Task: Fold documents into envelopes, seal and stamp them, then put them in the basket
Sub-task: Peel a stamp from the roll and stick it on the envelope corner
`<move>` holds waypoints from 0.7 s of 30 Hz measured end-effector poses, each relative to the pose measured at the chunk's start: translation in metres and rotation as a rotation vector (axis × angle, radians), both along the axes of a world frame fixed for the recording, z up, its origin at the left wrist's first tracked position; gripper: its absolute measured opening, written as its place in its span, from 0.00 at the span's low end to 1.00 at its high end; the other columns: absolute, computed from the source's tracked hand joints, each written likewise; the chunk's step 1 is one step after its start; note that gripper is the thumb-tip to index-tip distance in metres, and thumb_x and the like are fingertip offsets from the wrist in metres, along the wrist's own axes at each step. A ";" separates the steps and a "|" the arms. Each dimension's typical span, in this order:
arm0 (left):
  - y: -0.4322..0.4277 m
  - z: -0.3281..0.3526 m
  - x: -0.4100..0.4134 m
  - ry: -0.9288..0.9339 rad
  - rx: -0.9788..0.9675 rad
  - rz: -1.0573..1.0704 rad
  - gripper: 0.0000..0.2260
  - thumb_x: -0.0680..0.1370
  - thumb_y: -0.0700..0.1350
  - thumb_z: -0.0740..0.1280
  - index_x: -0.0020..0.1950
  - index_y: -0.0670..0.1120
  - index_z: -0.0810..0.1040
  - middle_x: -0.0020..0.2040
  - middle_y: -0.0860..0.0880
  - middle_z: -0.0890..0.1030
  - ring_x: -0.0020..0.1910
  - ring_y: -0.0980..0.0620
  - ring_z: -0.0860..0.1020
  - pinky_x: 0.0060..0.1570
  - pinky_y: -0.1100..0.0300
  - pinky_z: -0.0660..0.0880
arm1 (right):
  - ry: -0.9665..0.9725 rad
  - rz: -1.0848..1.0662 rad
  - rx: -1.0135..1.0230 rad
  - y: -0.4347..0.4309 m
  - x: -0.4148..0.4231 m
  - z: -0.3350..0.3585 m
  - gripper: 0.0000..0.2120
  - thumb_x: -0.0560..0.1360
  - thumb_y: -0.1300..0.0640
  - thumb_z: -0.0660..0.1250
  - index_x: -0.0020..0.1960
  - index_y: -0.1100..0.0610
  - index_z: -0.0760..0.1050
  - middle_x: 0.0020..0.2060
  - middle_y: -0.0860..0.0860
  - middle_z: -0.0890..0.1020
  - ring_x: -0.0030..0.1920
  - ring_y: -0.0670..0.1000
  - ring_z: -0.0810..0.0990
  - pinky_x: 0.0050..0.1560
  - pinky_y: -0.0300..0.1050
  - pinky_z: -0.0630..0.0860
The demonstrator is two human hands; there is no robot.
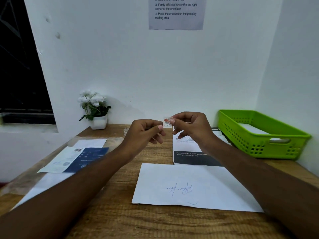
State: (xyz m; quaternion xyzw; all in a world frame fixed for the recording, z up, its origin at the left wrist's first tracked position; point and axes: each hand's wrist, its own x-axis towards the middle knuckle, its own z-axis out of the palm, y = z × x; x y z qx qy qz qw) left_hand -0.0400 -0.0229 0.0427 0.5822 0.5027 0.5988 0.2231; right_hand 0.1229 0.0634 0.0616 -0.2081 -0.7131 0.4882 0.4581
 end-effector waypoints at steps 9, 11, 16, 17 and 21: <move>0.000 -0.018 0.023 0.808 -0.332 0.020 0.21 0.65 0.67 0.71 0.48 0.54 0.81 0.41 0.58 0.81 0.41 0.62 0.77 0.39 0.63 0.74 | 0.077 -0.008 -0.065 -0.002 0.024 0.015 0.07 0.70 0.59 0.76 0.47 0.59 0.83 0.40 0.55 0.85 0.33 0.50 0.81 0.31 0.40 0.76; 0.000 -0.023 0.033 0.913 -0.378 0.032 0.27 0.61 0.73 0.69 0.50 0.56 0.79 0.44 0.60 0.79 0.44 0.62 0.76 0.40 0.63 0.73 | 0.078 0.004 -0.072 -0.005 0.034 0.012 0.07 0.70 0.59 0.75 0.47 0.58 0.83 0.41 0.56 0.85 0.33 0.50 0.81 0.31 0.40 0.76; -0.003 -0.030 0.042 0.816 -0.328 -0.072 0.23 0.62 0.65 0.76 0.50 0.56 0.79 0.45 0.60 0.76 0.44 0.62 0.74 0.40 0.68 0.70 | -0.017 0.008 -0.115 -0.011 0.060 0.001 0.10 0.66 0.56 0.76 0.45 0.58 0.83 0.43 0.56 0.86 0.32 0.50 0.80 0.31 0.40 0.76; -0.003 -0.029 0.042 0.799 -0.339 -0.087 0.23 0.62 0.63 0.76 0.52 0.55 0.80 0.45 0.60 0.77 0.45 0.61 0.74 0.39 0.69 0.69 | -0.049 0.000 -0.136 -0.010 0.066 -0.001 0.11 0.65 0.55 0.76 0.45 0.59 0.83 0.42 0.55 0.85 0.32 0.50 0.79 0.31 0.41 0.76; -0.002 -0.030 0.043 0.754 -0.348 -0.092 0.22 0.63 0.61 0.78 0.50 0.51 0.82 0.43 0.56 0.79 0.42 0.59 0.75 0.36 0.66 0.70 | -0.266 0.000 -0.217 -0.003 0.096 -0.007 0.08 0.72 0.57 0.73 0.48 0.59 0.84 0.44 0.53 0.84 0.35 0.48 0.79 0.34 0.40 0.76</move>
